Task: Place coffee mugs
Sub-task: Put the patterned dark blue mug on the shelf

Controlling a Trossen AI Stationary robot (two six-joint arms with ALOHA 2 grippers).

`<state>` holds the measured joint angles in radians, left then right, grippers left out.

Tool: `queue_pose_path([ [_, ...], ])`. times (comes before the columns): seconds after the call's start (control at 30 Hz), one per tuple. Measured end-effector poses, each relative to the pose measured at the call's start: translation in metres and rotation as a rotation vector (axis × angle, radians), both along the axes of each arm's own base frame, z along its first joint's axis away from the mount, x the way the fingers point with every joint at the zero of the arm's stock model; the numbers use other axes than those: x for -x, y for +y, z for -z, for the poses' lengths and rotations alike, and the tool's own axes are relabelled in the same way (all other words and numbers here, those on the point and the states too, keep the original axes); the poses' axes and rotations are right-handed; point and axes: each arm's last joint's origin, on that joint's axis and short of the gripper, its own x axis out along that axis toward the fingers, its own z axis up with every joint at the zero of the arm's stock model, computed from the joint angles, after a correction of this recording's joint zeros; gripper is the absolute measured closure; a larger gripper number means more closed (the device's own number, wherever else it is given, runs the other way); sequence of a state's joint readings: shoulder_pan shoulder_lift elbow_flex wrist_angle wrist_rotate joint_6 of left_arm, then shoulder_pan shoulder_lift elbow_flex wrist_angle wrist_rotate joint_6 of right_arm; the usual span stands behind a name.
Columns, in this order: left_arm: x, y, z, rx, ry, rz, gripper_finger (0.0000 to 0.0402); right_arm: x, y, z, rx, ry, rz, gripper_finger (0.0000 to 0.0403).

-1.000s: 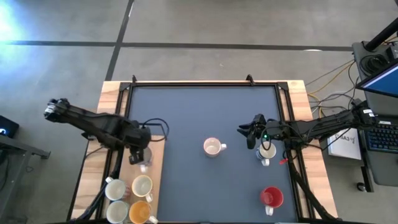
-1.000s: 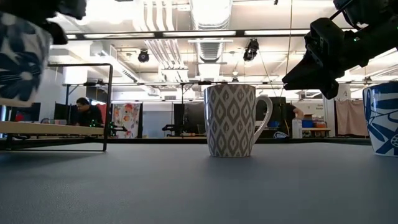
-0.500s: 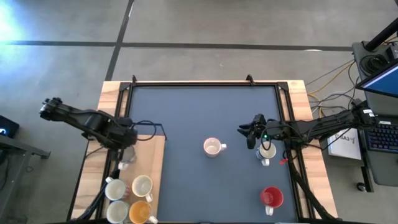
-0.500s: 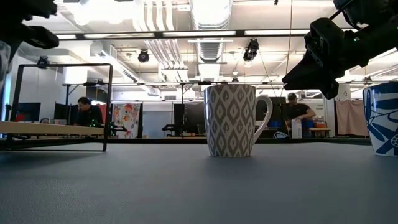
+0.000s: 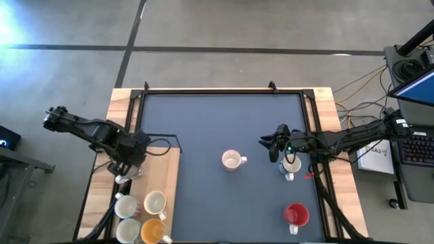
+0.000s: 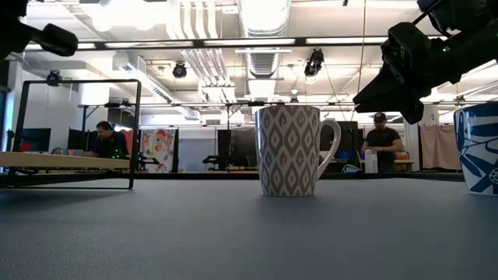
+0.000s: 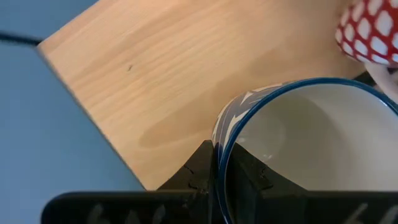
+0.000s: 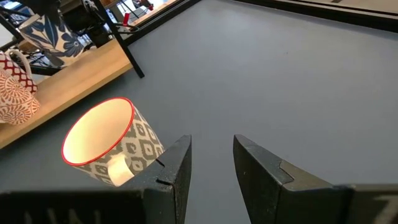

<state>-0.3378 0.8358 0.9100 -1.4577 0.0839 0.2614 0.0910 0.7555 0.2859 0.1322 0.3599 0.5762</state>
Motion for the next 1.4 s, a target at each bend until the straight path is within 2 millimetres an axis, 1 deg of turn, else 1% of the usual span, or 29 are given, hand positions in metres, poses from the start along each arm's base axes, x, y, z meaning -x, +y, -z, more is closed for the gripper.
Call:
queue_pose_path([
  [0.3,-0.015,-0.011,0.006,-0.008,0.013,0.144,0.0390,0.000,0.000,0.000,0.000,0.000,0.000,0.0296],
  [0.53,-0.017,-0.027,0.007,0.003,-0.028,0.275,0.0390,0.000,0.000,0.000,0.000,0.000,0.000,0.0296],
  [0.7,-0.018,-0.032,0.004,0.010,-0.046,0.305,0.0390,0.000,0.000,0.000,0.000,0.000,0.000,0.0296],
  [0.97,-0.021,-0.042,0.006,0.030,-0.014,0.357,0.0390,0.000,0.000,0.000,0.000,0.000,0.000,0.0296],
  [1.23,-0.026,-0.053,0.008,0.054,-0.017,0.401,0.0390,0.000,0.000,0.000,0.000,0.000,0.000,0.0296],
  [1.4,-0.028,-0.056,0.010,0.055,-0.019,0.405,0.0390,0.000,0.000,0.000,0.000,0.000,0.000,0.0296],
])
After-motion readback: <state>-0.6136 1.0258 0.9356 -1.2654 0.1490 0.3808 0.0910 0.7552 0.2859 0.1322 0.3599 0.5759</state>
